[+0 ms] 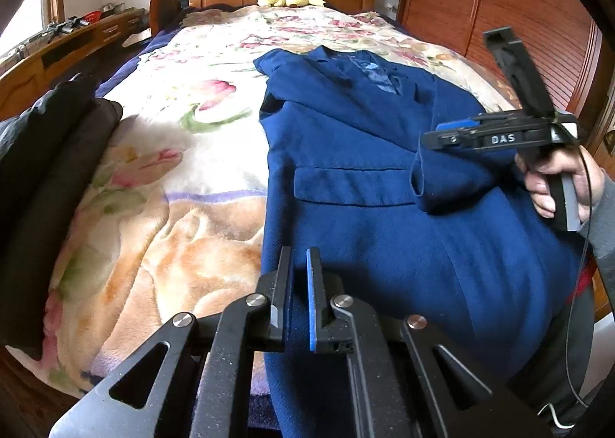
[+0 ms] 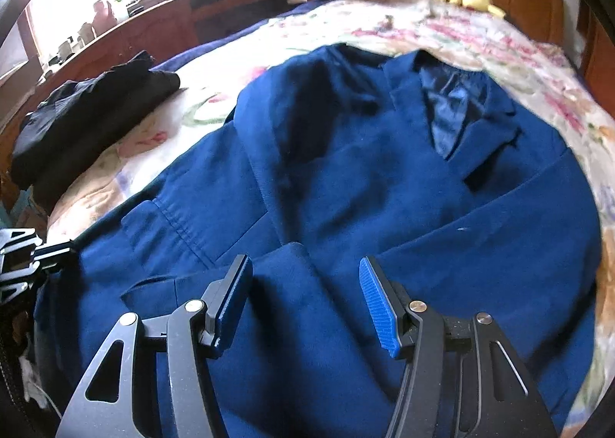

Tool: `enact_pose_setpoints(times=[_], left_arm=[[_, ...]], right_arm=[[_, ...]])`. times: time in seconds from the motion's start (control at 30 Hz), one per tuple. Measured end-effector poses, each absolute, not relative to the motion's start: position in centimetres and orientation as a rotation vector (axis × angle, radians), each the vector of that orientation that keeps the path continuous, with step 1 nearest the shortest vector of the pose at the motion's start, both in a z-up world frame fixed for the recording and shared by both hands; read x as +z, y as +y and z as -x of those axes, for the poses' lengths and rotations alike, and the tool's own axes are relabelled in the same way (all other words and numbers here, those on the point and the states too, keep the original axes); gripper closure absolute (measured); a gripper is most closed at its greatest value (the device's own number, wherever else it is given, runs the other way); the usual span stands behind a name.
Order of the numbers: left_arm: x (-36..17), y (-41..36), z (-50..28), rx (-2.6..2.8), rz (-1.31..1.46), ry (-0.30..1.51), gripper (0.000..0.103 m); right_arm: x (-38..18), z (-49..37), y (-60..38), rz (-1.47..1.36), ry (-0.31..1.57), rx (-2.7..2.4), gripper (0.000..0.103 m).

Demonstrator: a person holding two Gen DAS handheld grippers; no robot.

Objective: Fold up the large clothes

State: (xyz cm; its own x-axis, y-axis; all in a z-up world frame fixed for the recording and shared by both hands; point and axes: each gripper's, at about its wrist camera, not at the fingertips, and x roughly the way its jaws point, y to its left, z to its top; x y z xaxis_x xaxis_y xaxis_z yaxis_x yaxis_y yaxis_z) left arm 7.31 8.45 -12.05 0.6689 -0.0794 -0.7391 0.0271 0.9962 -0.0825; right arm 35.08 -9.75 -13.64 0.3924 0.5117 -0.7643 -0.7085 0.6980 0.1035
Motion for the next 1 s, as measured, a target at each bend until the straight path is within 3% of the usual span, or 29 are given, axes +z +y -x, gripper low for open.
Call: enact_pose_setpoints(times=[0.17,0.23,0.27,0.37,0.63,0.87,1.0], left_arm=[[-12.0,8.5,-7.3,-0.063,0.069,0.834,0.097],[-12.0,8.6,-7.2,-0.063,0.078,0.842,0.097],[-11.9,8.7,-7.1,-0.064,0.081,0.843,0.097],[-11.2,8.8,-6.6,-0.07,0.099,0.817,0.097],[-9.1,9.0,-4.2,-0.085,0.106,0.76,0.097],[-9.0,9.4,-3.3,-0.107,0.118,0.76,0.097],[-9.4,9.0,-3.2,-0.118,0.116,0.778,0.085]], right_arm=[[-14.4,-36.1,-9.4,0.249,0.941,0.801,0.047],[-14.4,-35.7,-9.5,0.223,0.963,0.855,0.07],[-14.1,-35.2,-9.7,0.217,0.962,0.872,0.086],[-12.6,-33.1,-10.7,0.244,0.923,0.902,0.096],[-10.4,-26.7,-14.1,0.187,0.87,0.915,0.096],[-11.9,-23.1,-17.6,0.19,0.891,0.856,0.083],[-11.4,-21.3,-19.6,0.231,0.793,0.745,0.076]])
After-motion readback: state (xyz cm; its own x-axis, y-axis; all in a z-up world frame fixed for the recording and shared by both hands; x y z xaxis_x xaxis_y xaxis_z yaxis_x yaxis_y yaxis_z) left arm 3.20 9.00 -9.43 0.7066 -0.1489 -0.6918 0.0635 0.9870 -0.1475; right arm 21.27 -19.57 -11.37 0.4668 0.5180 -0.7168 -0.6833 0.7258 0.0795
